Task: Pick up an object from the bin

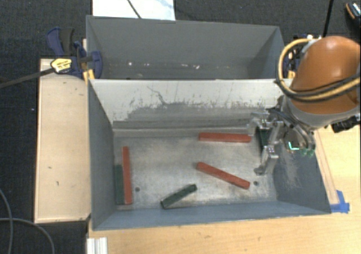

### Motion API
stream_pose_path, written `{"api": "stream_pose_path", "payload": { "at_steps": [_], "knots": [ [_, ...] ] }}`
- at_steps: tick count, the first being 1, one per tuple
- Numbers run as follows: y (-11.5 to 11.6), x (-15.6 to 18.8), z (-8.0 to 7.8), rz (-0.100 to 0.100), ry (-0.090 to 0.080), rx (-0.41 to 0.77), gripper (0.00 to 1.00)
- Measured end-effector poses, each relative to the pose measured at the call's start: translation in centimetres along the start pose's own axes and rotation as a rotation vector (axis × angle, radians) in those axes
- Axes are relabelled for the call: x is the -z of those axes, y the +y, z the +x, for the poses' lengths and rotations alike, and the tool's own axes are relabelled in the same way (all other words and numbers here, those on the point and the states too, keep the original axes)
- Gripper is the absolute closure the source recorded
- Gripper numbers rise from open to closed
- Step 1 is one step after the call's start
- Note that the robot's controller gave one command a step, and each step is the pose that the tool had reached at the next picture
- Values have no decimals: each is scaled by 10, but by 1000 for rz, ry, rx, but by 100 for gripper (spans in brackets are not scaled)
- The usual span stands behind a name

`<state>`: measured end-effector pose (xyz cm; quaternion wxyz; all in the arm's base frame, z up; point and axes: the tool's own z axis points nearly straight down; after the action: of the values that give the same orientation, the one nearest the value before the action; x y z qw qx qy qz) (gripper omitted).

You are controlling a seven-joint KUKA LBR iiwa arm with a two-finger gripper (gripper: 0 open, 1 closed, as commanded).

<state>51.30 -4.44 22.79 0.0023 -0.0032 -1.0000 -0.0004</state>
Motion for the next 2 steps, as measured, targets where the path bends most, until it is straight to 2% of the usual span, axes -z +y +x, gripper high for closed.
{"api": "stream_pose_path", "payload": {
  "at_steps": [1, 2],
  "knots": [
    [-7, -139, -19, 0, 0, -14, 0],
    [52, -159, 25, -3, 0, -34, 0]
  ]
}}
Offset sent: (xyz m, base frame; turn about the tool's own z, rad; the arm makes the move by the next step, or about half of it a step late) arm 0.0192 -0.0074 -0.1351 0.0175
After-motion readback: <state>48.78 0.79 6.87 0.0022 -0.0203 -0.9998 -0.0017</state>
